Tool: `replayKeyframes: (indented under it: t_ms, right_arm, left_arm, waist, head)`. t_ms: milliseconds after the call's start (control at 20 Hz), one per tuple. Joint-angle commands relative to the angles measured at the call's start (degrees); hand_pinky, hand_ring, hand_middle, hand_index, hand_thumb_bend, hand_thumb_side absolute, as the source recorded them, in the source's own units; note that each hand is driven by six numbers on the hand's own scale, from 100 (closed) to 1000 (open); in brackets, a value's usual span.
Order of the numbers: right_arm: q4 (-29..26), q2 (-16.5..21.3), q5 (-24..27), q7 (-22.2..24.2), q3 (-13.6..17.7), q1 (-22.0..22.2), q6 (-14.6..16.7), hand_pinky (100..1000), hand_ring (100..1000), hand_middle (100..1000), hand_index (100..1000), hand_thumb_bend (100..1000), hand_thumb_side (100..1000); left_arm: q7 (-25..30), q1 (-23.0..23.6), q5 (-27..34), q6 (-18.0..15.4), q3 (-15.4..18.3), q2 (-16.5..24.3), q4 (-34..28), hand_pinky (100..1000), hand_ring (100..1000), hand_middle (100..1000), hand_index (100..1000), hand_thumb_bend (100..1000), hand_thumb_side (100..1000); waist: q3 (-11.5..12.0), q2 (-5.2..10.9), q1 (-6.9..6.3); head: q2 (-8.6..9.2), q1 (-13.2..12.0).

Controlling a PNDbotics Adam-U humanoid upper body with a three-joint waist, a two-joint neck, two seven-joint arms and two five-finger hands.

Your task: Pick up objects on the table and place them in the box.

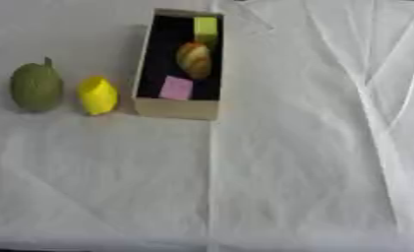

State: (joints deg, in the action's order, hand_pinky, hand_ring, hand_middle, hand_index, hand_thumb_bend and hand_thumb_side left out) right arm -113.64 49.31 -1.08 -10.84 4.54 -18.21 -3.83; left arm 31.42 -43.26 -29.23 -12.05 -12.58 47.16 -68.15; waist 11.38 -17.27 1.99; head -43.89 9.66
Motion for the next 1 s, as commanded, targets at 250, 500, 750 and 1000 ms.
replayKeyframes:
  t_ms: [250,500,750,1000]
  right_arm:
    - [-1.0,0.7,0.8,0.3,0.1,-1.6,-0.5,890,778,713,813,100,697]
    - [-1.0,0.3,1.3,0.5,-0.2,-2.5,-0.3,889,773,706,806,100,701]
    - [-1.0,-0.2,1.5,1.4,-0.7,-3.3,-0.4,888,767,697,799,100,705]
    - [-1.0,-0.5,1.4,1.7,-0.8,-3.0,-0.8,888,764,695,797,100,710]
  left_arm:
    - [2.6,-6.6,-2.6,-2.4,-2.2,-5.0,3.3,879,888,795,872,589,100]
    - [2.2,-10.6,-8.2,-3.3,-2.1,-10.0,8.6,874,887,796,880,597,100]
    - [-2.0,-13.3,-14.9,-4.0,-0.3,-14.4,14.3,857,874,782,877,553,100]
    - [-4.8,-13.8,-16.4,-4.3,0.4,-15.8,15.9,732,733,635,760,381,100]
  waist:
    - [-0.7,1.26,-0.79]
    - [-1.4,0.87,-0.87]
    - [-2.0,0.23,-0.83]
    - [-2.4,-0.21,-0.83]
  head:
    - [-0.23,-0.6]
    - [-0.23,-1.3]
    - [-0.23,-1.8]
    - [-0.23,-1.8]
